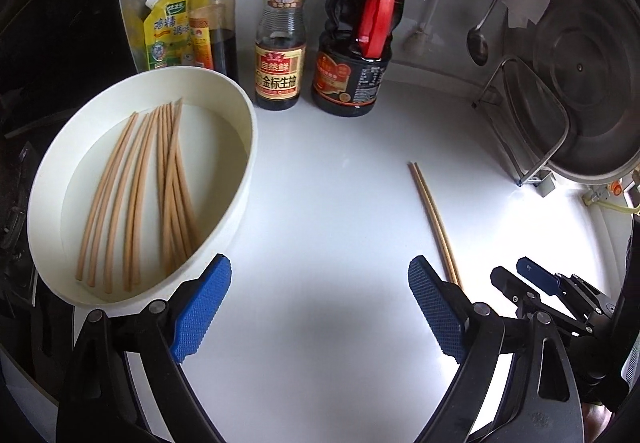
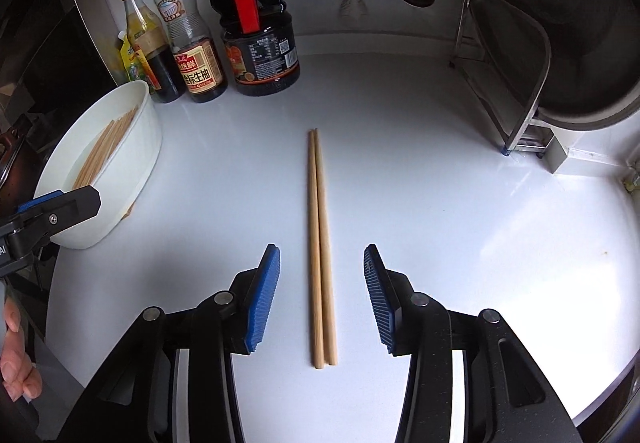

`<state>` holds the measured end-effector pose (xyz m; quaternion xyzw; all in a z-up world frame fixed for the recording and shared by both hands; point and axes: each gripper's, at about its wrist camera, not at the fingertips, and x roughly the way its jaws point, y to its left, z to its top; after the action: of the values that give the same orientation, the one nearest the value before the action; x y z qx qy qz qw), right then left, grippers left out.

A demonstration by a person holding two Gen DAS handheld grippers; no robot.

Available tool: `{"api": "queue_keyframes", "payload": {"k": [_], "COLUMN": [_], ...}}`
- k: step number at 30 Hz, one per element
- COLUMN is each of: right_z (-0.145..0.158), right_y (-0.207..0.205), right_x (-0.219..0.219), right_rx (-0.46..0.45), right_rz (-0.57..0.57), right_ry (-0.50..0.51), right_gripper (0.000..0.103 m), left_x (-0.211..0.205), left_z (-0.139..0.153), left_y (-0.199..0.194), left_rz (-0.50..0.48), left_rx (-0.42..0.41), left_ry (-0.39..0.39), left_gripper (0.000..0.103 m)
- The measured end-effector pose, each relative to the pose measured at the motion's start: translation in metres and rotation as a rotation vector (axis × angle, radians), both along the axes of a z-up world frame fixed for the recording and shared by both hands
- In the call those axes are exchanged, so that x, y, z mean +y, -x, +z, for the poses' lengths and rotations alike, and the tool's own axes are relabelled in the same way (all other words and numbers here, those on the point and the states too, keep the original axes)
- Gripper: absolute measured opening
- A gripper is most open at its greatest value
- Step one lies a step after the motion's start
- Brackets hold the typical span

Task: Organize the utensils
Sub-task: 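Lift both open tools out of the basin toward the last chopsticks, then lower both open tools over the two remaining wooden chopsticks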

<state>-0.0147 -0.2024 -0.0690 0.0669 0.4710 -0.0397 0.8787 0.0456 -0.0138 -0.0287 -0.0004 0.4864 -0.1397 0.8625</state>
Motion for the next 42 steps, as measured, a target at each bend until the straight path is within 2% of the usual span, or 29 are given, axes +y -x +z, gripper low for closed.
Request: {"api": "queue_keyframes", "payload": {"k": [6, 15, 37, 40, 42], "right_z": [-0.027, -0.054, -0.068, -0.067, -0.067], "right_y": [-0.006, -0.017, -0.025, -0.024, -0.024], "right_x": [-0.016, -0.018, -0.002, 0.002, 0.004], "right_rx": [0.013, 0.021, 0.022, 0.014, 0.011], "right_rz": [0.004, 0.042, 0.131, 0.149, 0.164], "right_ry": [0.001, 0.012, 0.074, 0.079, 0.09], "right_gripper": [0.042, 0.042, 0.042, 0.029, 0.009], "left_x": [-0.023, -0.039, -0.054, -0.054, -0.056], "left_z": [-0.017, -0.042, -0.059, -0.061, -0.063], "left_y": [0.0, -0.001, -0.004, -0.005, -0.006], "left_rz": [-0.004, 0.011, 0.003, 0.0, -0.001], "left_rx": [-0.009, 0.025, 0.046, 0.047, 0.05], "left_ry": [-0.032, -0.047, -0.081, -0.079, -0.077], "left_gripper": [0.088, 0.088, 0.088, 0.089, 0.089]}}
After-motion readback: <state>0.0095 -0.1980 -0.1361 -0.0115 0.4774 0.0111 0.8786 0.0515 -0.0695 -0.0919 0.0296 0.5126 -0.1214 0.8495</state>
